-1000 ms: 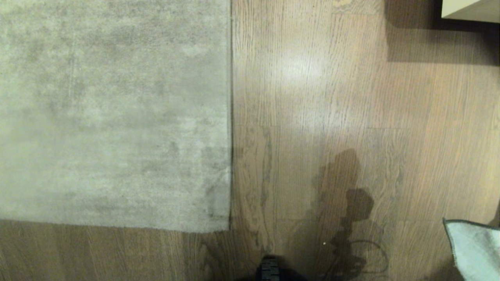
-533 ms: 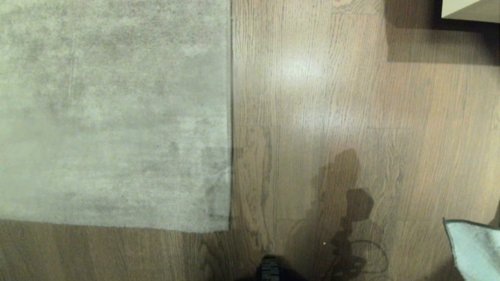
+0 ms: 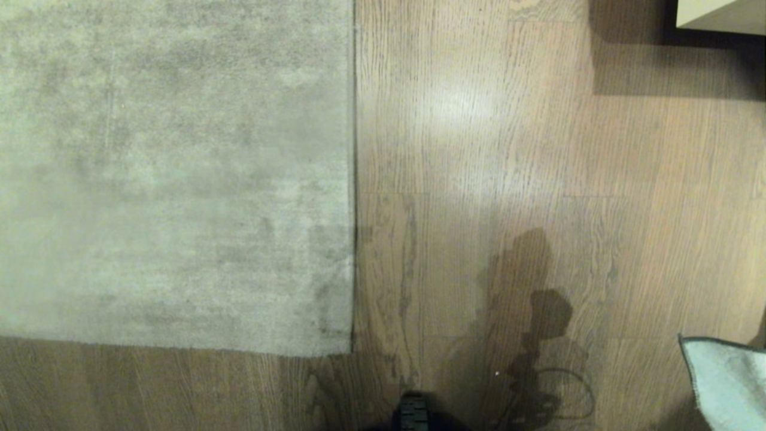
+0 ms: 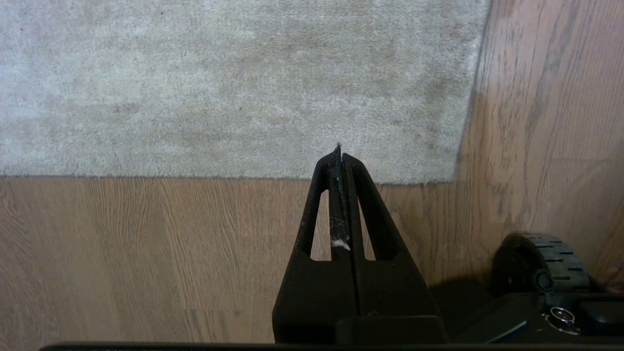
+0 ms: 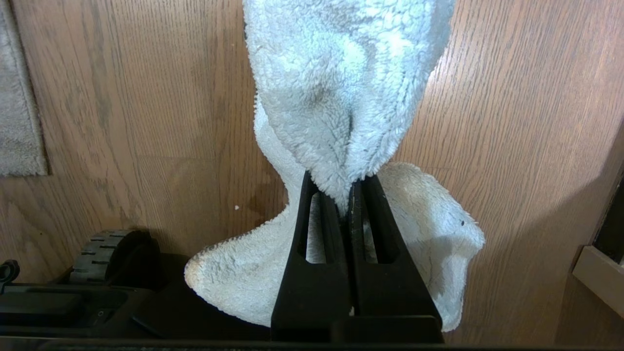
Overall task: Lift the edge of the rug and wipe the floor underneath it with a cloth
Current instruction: Lift up the carpet
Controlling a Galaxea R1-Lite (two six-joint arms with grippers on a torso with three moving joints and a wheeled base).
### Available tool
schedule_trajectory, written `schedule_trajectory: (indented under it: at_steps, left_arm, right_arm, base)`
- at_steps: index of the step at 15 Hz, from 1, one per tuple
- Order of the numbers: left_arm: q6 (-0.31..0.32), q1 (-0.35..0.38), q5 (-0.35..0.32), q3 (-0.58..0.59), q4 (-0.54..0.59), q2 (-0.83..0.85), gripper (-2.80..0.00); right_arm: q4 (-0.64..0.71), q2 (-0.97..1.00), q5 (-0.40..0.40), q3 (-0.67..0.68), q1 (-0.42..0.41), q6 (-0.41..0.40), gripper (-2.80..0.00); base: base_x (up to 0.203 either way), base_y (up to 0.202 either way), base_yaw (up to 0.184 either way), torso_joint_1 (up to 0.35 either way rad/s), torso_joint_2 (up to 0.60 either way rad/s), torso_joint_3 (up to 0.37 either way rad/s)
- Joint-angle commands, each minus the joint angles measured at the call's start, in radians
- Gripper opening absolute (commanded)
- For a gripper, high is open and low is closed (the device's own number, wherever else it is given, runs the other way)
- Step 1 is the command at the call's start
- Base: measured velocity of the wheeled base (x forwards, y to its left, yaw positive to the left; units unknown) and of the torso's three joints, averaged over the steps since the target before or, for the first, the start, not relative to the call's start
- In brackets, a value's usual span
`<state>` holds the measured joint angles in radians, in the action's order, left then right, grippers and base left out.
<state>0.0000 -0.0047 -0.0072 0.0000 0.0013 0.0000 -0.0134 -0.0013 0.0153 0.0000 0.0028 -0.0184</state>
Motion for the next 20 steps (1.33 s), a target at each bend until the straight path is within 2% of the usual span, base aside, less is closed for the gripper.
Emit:
schedule_trajectory:
  at_steps: [1,3,5,7,9,14,15,17,20]
  left_arm:
    - [-0.005,0.0,0.001,0.0,-0.001,0.0,-2.8]
    - [-0.005,0.0,-0.002,-0.004,0.013,0.0,-2.8]
    - [-0.004,0.0,-0.011,-0.063,0.064,0.025,-2.8]
    - [-0.004,-0.001,-0.036,-0.134,0.13,0.114,-2.8]
    - [-0.004,-0.005,-0.074,-0.18,0.142,0.233,-2.8]
    - [0.002,-0.022,-0.292,-0.314,0.128,0.555,-2.8]
    - [0.007,-0.032,-0.323,-0.33,0.121,0.607,-2.8]
    - [0.017,-0.077,-0.345,-0.343,0.08,0.71,-2.8]
    - [0.02,-0.189,-0.332,-0.347,-0.034,0.887,-2.8]
  right_arm:
    - [0.0,0.001,0.0,0.0,0.0,0.0,-2.8]
    - [0.0,0.001,0.0,0.0,0.0,0.0,-2.8]
    - [0.0,0.001,0.0,0.0,0.0,0.0,-2.8]
    - [0.0,0.001,0.0,0.0,0.0,0.0,-2.8]
    - [0.0,0.001,0.0,0.0,0.0,0.0,-2.8]
    - [0.0,0.001,0.0,0.0,0.0,-0.001,-2.8]
    - [0.0,0.001,0.0,0.0,0.0,0.0,-2.8]
    - [0.0,0.001,0.0,0.0,0.0,0.0,-2.8]
    - [0.0,0.001,0.0,0.0,0.0,0.0,-2.8]
  base:
    - [0.0,0.0,0.0,0.0,0.0,0.0]
    - [0.0,0.0,0.0,0.0,0.0,0.0]
    - [0.0,0.0,0.0,0.0,0.0,0.0]
    - [0.0,0.0,0.0,0.0,0.0,0.0]
    - [0.0,0.0,0.0,0.0,0.0,0.0]
    - [0.0,0.0,0.0,0.0,0.0,0.0]
    - [0.0,0.0,0.0,0.0,0.0,0.0]
    - [0.0,0.0,0.0,0.0,0.0,0.0]
    - [0.0,0.0,0.0,0.0,0.0,0.0]
